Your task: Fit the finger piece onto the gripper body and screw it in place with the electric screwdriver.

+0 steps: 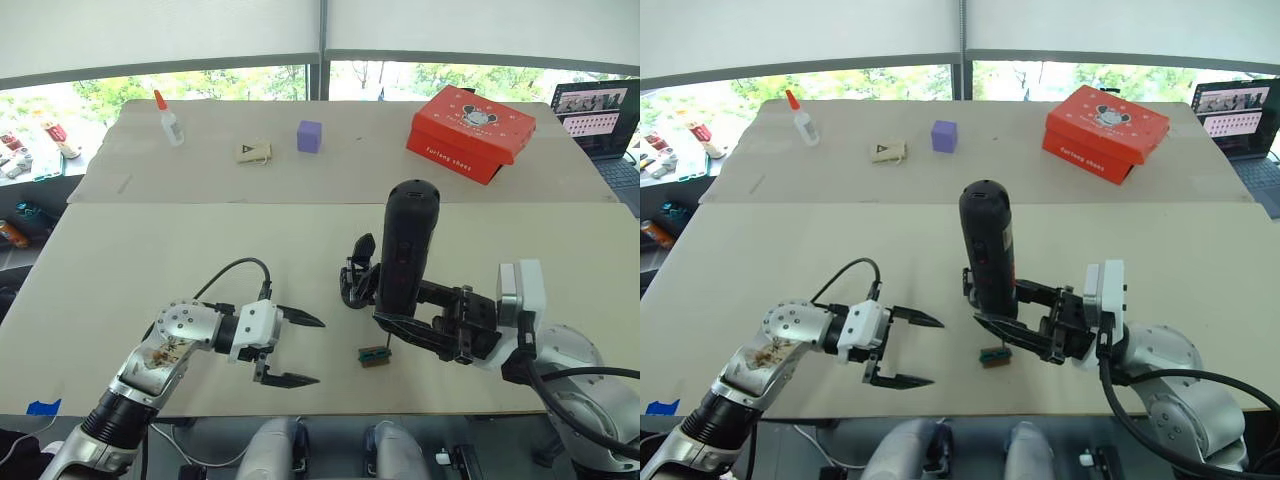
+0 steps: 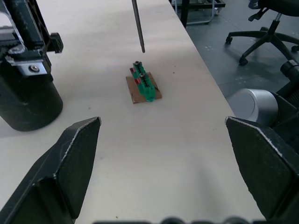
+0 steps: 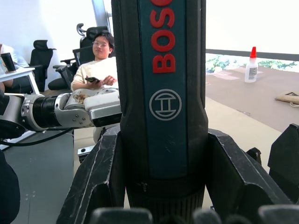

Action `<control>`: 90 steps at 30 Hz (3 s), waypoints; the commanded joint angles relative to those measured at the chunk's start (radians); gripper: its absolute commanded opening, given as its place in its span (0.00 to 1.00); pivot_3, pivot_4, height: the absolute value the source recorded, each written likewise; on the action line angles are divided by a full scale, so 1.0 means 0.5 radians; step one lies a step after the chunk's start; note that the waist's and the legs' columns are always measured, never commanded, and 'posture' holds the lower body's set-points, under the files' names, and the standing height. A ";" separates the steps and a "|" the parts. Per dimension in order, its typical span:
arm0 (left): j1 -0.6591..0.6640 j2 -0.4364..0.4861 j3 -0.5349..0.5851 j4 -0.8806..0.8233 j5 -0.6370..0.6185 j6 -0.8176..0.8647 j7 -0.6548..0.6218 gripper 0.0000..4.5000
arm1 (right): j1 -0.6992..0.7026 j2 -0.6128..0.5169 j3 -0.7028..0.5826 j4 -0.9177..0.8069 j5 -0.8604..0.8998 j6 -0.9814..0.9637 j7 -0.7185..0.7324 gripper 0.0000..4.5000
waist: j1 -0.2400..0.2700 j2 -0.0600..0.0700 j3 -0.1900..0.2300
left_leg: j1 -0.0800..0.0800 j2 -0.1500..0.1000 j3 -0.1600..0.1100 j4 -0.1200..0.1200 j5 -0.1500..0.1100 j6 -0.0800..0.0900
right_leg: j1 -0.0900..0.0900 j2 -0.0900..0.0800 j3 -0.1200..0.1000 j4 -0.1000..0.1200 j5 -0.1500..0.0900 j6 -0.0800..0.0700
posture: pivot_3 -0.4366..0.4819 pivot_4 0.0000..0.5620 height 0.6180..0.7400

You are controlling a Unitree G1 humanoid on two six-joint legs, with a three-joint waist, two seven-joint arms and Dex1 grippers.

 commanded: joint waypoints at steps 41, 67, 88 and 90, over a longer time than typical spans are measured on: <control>-0.098 -0.045 -0.044 0.026 0.043 0.047 0.030 1.00 | 0.036 0.034 -0.009 -0.031 -0.109 -0.176 0.057 0.43 | 0.004 0.000 0.000 | 0.000 0.000 0.000 0.000 0.000 0.000 | 0.000 0.000 0.000 0.000 0.000 0.000 | 0.48 0.27 1.00; -0.074 -0.027 -0.042 0.004 0.048 0.029 0.026 1.00 | -0.011 0.055 0.012 0.009 -0.150 -0.218 0.078 0.43 | 0.004 0.000 0.000 | 0.000 0.000 0.000 0.000 0.000 0.000 | 0.000 0.000 0.000 0.000 0.000 0.000 | 0.48 0.27 1.00; -0.093 -0.033 -0.040 0.014 0.044 0.037 0.026 1.00 | 0.001 0.024 -0.006 -0.015 -0.129 -0.197 0.058 0.43 | 0.004 0.000 0.000 | 0.000 0.000 0.000 0.000 0.000 0.000 | 0.000 0.000 0.000 0.000 0.000 0.000 | 0.48 0.27 1.00; -0.097 -0.035 -0.040 0.018 0.045 0.035 0.025 1.00 | 0.006 0.017 -0.010 -0.018 -0.126 -0.198 0.062 0.43 | 0.004 0.000 0.000 | 0.000 0.000 0.000 0.000 0.000 0.000 | 0.000 0.000 0.000 0.000 0.000 0.000 | 0.48 0.27 1.00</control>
